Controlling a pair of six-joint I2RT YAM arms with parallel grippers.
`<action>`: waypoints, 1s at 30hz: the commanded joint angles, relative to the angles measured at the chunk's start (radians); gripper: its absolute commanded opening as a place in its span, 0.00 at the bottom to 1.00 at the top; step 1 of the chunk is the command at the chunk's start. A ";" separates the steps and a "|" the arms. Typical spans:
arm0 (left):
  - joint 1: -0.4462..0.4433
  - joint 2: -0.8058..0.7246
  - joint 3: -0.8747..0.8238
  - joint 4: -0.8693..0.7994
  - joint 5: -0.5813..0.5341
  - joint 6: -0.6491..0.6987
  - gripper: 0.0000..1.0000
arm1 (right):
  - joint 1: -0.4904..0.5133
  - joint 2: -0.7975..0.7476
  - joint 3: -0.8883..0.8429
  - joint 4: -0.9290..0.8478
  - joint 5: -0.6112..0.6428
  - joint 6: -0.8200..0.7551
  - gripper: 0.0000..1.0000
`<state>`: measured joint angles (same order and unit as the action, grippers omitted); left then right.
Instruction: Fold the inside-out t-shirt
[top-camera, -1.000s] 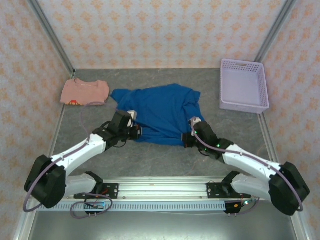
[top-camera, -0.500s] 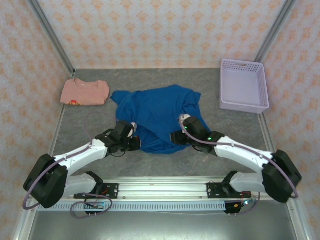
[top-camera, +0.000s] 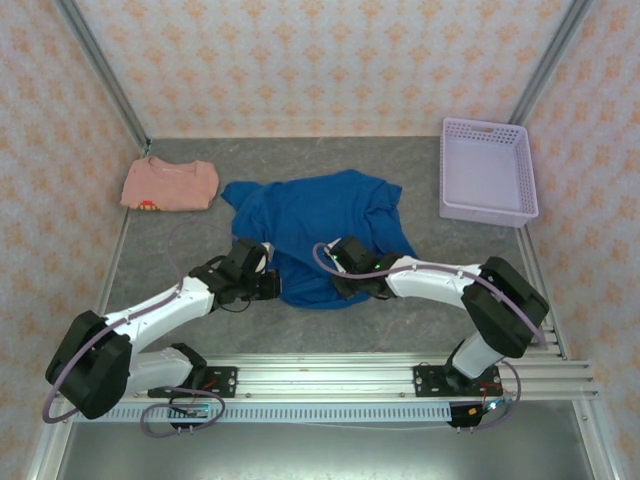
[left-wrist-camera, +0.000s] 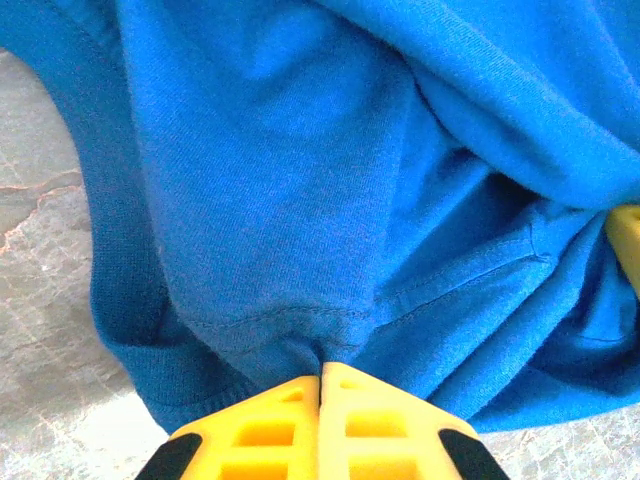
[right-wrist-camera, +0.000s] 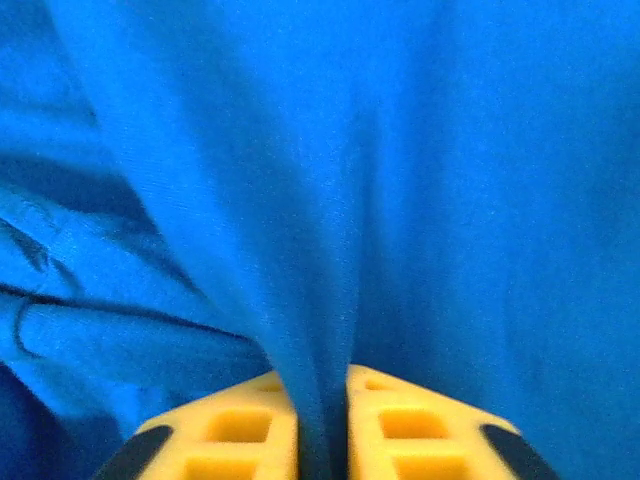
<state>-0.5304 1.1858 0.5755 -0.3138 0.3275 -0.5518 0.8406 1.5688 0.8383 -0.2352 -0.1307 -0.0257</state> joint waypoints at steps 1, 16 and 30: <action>-0.007 -0.033 0.024 -0.059 -0.066 0.012 0.00 | -0.057 -0.081 0.045 -0.009 -0.075 0.028 0.07; -0.009 -0.085 -0.011 -0.047 -0.149 0.055 0.02 | -0.252 -0.291 -0.061 0.213 -0.701 0.253 0.01; -0.117 0.068 0.154 0.097 -0.060 0.360 0.64 | -0.256 -0.304 -0.100 0.179 -0.683 0.208 0.00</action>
<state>-0.6338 1.1862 0.6819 -0.2451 0.2626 -0.3267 0.5880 1.2995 0.7433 -0.0765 -0.7940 0.1944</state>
